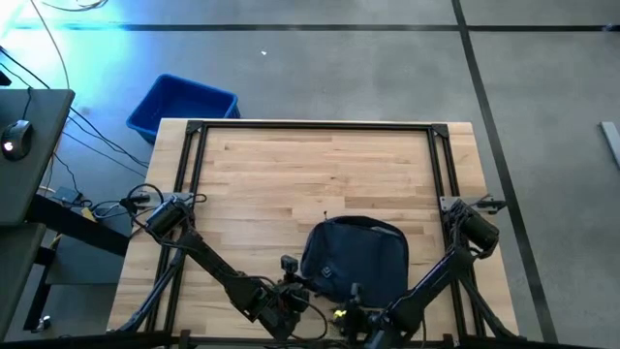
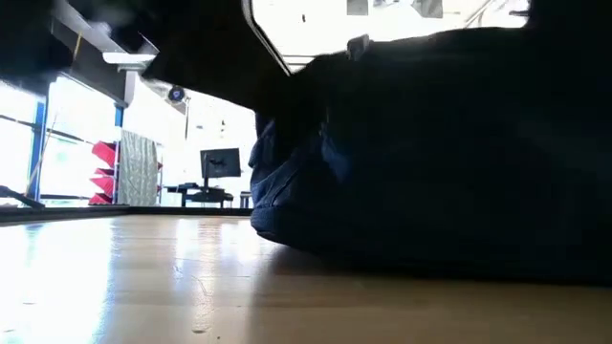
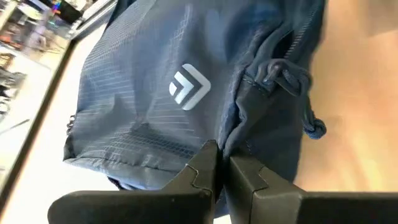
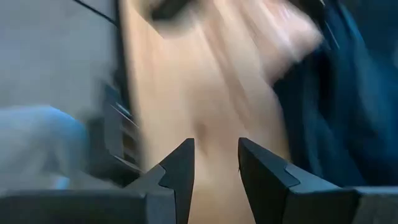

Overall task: Unpack backpack
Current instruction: Close the black backpack

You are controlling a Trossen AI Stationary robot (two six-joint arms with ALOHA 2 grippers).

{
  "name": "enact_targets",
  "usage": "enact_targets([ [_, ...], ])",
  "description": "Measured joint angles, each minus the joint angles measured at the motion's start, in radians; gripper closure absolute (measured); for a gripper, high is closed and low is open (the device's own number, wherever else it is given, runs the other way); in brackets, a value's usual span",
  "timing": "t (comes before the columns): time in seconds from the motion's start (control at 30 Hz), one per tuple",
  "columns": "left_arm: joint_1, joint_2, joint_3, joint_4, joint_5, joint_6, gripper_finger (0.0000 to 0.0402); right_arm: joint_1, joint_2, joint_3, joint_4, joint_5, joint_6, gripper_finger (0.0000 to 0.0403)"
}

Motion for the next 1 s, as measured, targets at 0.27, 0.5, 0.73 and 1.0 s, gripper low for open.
enact_targets([
  [0.27,-0.005,-0.008,0.000,0.049,0.135,-0.058,0.0401,-0.065,0.000,-0.010,-0.213,0.017,-0.047,0.0297],
  [0.5,-0.008,-0.008,0.000,0.107,0.161,-0.008,0.0394,-0.084,-0.004,0.025,-0.244,-0.045,-0.138,0.0297],
  [0.73,-0.008,-0.008,0.000,0.165,0.168,0.135,0.0321,-0.035,-0.009,0.014,-0.120,-0.001,-0.113,0.0297],
  [1.0,0.010,-0.001,0.001,0.163,0.157,0.119,0.0264,-0.025,-0.009,-0.078,0.036,0.172,0.062,0.0297],
])
